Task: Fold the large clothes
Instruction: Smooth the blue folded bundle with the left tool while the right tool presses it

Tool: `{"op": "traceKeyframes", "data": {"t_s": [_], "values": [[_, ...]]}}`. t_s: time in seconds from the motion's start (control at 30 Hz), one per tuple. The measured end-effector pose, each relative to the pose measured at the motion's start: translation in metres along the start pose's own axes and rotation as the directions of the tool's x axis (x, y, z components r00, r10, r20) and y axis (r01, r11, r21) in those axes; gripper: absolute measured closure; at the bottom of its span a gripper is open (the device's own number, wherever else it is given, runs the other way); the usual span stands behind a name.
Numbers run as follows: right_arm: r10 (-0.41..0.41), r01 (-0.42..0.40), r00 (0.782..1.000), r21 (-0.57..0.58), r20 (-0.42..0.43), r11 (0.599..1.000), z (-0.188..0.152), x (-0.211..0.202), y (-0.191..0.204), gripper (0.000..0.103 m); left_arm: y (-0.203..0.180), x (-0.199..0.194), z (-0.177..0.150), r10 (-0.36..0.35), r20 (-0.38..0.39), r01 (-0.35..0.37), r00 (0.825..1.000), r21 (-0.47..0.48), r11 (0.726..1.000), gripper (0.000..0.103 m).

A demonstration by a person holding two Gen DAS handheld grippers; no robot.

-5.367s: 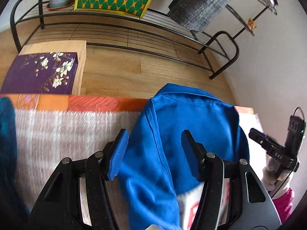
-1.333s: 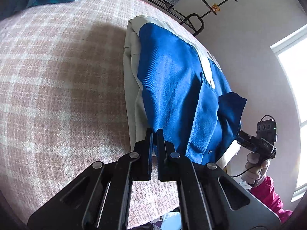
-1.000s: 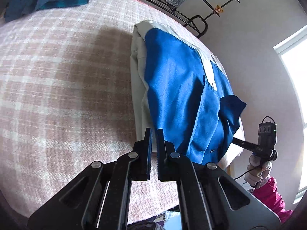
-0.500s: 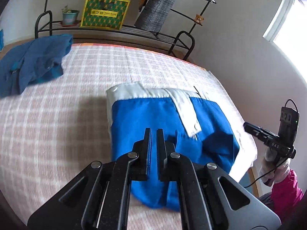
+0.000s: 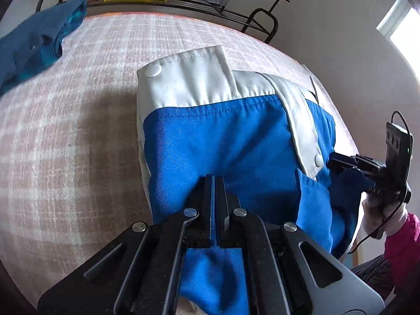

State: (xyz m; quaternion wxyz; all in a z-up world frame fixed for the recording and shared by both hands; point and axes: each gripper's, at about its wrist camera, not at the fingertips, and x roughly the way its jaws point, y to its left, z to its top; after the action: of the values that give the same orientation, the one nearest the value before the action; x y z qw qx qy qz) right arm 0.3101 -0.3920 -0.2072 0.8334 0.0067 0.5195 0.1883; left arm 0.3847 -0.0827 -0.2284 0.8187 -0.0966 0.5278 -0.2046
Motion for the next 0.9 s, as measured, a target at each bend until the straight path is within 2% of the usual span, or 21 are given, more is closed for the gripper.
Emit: {"op": "traceKeyframes", "data": {"t_s": [0.07,0.13,0.17,0.3,0.4,0.47,0.57,0.73,0.83,0.9], "values": [[0.001,-0.001,1.0,0.021,0.004,1.0,0.005,-0.01,-0.002,0.076,-0.002,-0.009,0.001,0.014,0.008,-0.014,1.0,-0.01,1.0,0.102],[-0.011,0.01,0.999,0.027,0.053,1.0,0.005,-0.03,-0.004,0.073,-0.008,-0.027,0.0,0.019,0.051,-0.02,0.999,0.001,1.0,0.102],[0.008,-0.01,0.997,0.028,0.079,1.0,0.003,-0.042,-0.003,0.073,-0.013,-0.037,0.0,0.005,0.075,-0.006,0.997,0.005,1.0,0.102],[0.144,-0.139,0.981,-0.042,0.13,0.989,-0.013,-0.079,0.016,0.074,-0.041,-0.064,-0.012,-0.075,0.127,0.066,0.989,0.074,0.995,0.102],[0.276,-0.264,0.957,-0.121,0.094,0.957,-0.024,-0.085,0.042,0.075,-0.058,-0.062,-0.022,-0.135,0.107,0.125,0.985,0.094,0.988,0.102],[0.301,-0.287,0.952,-0.188,0.048,0.939,-0.031,-0.078,0.062,0.076,-0.069,-0.05,-0.027,-0.154,0.07,0.146,0.986,0.108,0.983,0.102],[0.253,-0.242,0.967,-0.241,0.017,0.94,-0.031,-0.058,0.081,0.076,-0.08,-0.031,-0.032,-0.13,0.024,0.126,0.991,0.142,0.982,0.102],[0.153,-0.139,0.985,-0.151,0.081,0.979,0.002,-0.035,0.061,0.075,-0.074,-0.015,-0.036,-0.099,0.0,0.099,0.995,0.122,0.988,0.102],[0.092,-0.09,0.996,-0.099,0.018,0.991,0.008,-0.005,0.045,0.075,-0.068,-0.015,-0.035,-0.102,0.006,0.101,0.995,0.106,0.989,0.102],[0.068,-0.069,0.998,-0.113,-0.012,0.991,0.001,0.008,0.047,0.076,-0.064,-0.018,-0.033,-0.102,0.016,0.1,0.995,0.103,0.99,0.102]]}}
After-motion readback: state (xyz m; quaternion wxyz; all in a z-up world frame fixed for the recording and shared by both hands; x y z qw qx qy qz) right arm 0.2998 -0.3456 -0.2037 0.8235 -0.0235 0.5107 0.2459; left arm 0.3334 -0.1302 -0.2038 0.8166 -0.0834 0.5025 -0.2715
